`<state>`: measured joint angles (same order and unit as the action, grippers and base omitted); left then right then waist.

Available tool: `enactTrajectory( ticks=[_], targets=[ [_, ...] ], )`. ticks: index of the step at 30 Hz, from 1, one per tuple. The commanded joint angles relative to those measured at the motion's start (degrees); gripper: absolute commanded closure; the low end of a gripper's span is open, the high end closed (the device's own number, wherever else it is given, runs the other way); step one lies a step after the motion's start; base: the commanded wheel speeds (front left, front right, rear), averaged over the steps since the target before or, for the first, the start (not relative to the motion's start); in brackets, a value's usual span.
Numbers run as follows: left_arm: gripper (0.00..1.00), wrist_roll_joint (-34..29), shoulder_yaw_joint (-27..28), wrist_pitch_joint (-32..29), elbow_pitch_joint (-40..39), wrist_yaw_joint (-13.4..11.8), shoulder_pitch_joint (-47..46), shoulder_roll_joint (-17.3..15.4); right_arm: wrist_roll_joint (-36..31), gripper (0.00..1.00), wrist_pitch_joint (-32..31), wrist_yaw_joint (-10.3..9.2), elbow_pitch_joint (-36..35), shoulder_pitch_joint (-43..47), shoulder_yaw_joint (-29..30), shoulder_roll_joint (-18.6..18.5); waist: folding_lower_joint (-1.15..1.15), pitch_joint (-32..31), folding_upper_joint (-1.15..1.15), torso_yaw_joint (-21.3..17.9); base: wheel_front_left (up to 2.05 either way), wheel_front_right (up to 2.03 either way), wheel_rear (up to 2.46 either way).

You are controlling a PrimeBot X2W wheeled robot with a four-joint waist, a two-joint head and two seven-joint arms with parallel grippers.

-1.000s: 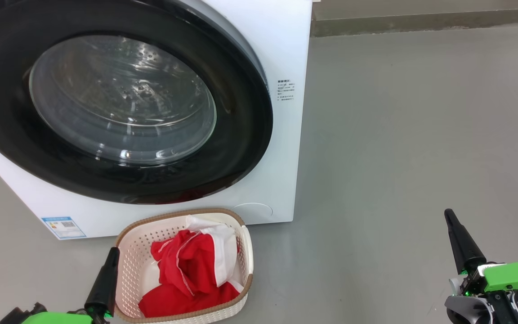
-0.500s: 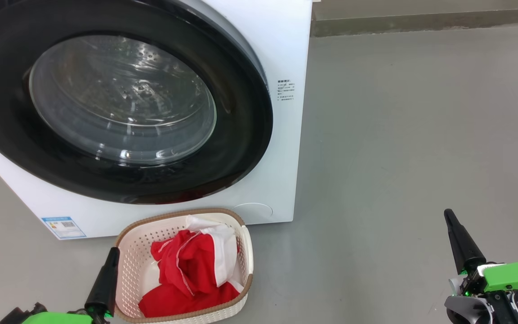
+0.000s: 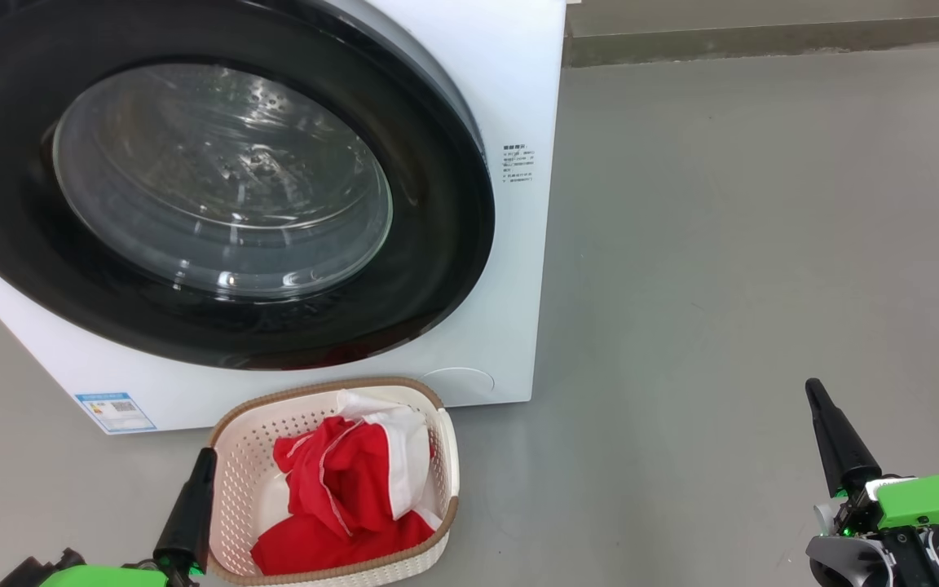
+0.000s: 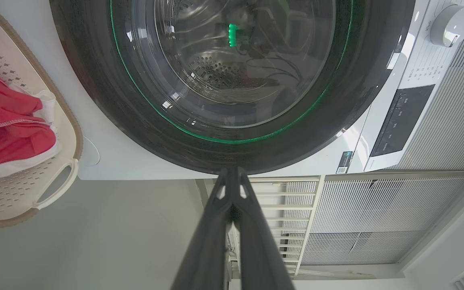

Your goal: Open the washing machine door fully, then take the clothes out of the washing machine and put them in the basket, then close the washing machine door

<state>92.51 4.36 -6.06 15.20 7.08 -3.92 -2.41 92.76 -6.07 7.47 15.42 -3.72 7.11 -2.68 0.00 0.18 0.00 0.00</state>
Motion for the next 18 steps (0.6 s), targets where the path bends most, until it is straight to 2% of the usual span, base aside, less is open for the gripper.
enactTrajectory(
  ticks=[1, 18],
  targets=[
    [1.00, -0.3, 2.1, -0.4, -1.2, 0.4, -2.3, -0.6, -0.5, 1.00, -0.3, 0.02, -1.4, -2.4, -0.8, -0.4, 0.00, 0.0, 0.00, 0.0, 0.00, 0.00, 0.00],
    [1.00, -0.3, 2.1, -0.4, -1.2, 0.4, -2.3, -0.5, -0.5, 1.00, -0.3, 0.02, -1.4, -2.5, -0.7, -0.3, 0.00, 0.0, 0.00, 0.0, 0.00, 0.00, 0.00]
  ],
)
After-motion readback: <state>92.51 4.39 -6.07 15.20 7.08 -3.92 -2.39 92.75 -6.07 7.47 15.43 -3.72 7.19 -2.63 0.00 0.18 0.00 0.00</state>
